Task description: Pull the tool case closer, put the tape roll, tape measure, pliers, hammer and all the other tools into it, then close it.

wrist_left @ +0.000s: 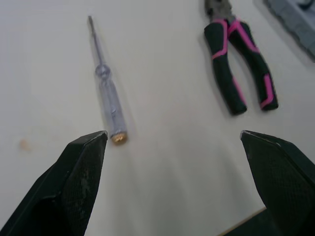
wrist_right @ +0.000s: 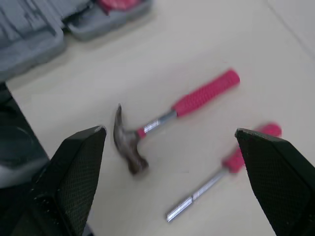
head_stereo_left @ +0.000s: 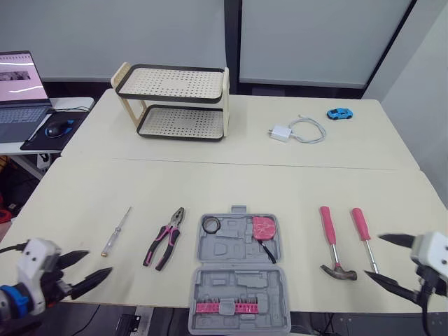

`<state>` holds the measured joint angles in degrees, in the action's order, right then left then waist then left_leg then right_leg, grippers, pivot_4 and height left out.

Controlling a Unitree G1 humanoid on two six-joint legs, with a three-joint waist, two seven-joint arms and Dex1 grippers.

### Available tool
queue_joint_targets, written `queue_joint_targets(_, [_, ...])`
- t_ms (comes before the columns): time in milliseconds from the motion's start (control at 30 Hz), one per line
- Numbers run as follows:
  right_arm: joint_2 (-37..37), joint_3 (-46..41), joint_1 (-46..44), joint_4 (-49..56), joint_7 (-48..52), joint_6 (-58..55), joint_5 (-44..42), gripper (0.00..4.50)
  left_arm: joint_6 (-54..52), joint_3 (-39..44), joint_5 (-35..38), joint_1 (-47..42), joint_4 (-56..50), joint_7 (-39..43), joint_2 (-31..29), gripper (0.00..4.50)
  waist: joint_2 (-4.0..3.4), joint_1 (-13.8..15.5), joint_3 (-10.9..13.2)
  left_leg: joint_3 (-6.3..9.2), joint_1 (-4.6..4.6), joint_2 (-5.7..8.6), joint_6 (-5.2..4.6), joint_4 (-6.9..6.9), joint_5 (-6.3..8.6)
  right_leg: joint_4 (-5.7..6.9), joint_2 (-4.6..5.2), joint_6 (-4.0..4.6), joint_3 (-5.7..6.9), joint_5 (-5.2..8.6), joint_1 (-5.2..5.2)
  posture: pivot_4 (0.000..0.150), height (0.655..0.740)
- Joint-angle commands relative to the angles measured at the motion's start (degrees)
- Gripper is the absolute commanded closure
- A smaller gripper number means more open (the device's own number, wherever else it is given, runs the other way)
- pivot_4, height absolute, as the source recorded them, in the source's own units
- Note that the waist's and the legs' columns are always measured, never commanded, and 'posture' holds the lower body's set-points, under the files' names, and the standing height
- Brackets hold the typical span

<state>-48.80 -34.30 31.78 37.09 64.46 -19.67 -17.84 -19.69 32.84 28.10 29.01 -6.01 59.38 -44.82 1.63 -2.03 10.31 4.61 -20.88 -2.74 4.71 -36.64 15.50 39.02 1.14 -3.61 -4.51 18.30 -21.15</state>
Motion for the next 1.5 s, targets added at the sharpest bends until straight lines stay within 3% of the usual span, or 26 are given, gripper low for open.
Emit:
queue_joint_targets(33, [-4.0,6.7,-7.2,4.9,-0.9,-3.7,-3.6,0.03,-4.3,-0.9,2.5,1.6,-12.2,-6.7,4.3,0.0,0.07,0.2,0.0,0.03,-0.03,0.0,0.0,0.0,0.0,0.0,-0.01,0.11,0.02,-0.09,0.0,0.15,0.735])
queue_joint_targets(267, [-7.3,22.1,-26.2,9.2,-4.8,-14.2,-10.7,0.03,-9.9,-8.7,-0.7,-4.4,-23.5,-24.9,15.9,0.0,0.16,0.6,0.2,0.17,-0.13,0.07,0.03,-0.02,0.02,-0.15,0.01,0.03,0.07,-0.07,-0.01,0.15,0.735])
queue_joint_targets(500, [-5.9,32.7,-36.1,7.7,-7.2,-16.3,-10.5,0.03,-13.9,-19.2,-7.1,-14.0,-19.8,-36.0,21.0,0.0,0.06,0.5,0.2,0.27,-0.43,0.12,0.03,-0.09,0.02,-0.32,0.04,0.09,0.21,-0.25,-0.12,0.15,0.735])
queue_joint_targets(1033, [-4.4,36.8,-40.9,9.1,-10.4,-20.0,-12.6,0.03,-19.1,-27.7,-12.7,-16.1,-16.0,-37.9,19.6,0.0,-0.08,0.4,0.2,0.49,-0.63,0.14,0.03,-0.23,0.02,-0.2,0.03,0.1,0.39,-0.25,-0.24,0.15,0.735])
queue_joint_targets(1300, [-4.6,37.5,-41.7,8.9,-10.9,-19.9,-12.4,0.0,-21.1,-28.0,-12.9,-17.2,-15.2,-37.4,19.2,1.95,-0.16,0.4,0.2,0.5,-0.61,0.15,0.03,-0.26,0.01,-0.18,0.04,0.1,0.4,-0.25,-0.22,0.15,0.735])
queue_joint_targets(1500, [-4.5,37.5,-41.4,8.9,-11.7,-19.5,-12.0,0.0,-17.4,-24.3,-12.1,-16.6,-16.2,-36.7,19.2,1.98,-0.17,0.4,0.2,0.52,-0.63,0.15,0.03,-0.26,0.02,-0.18,0.04,0.1,0.4,-0.25,-0.23,0.15,0.735])
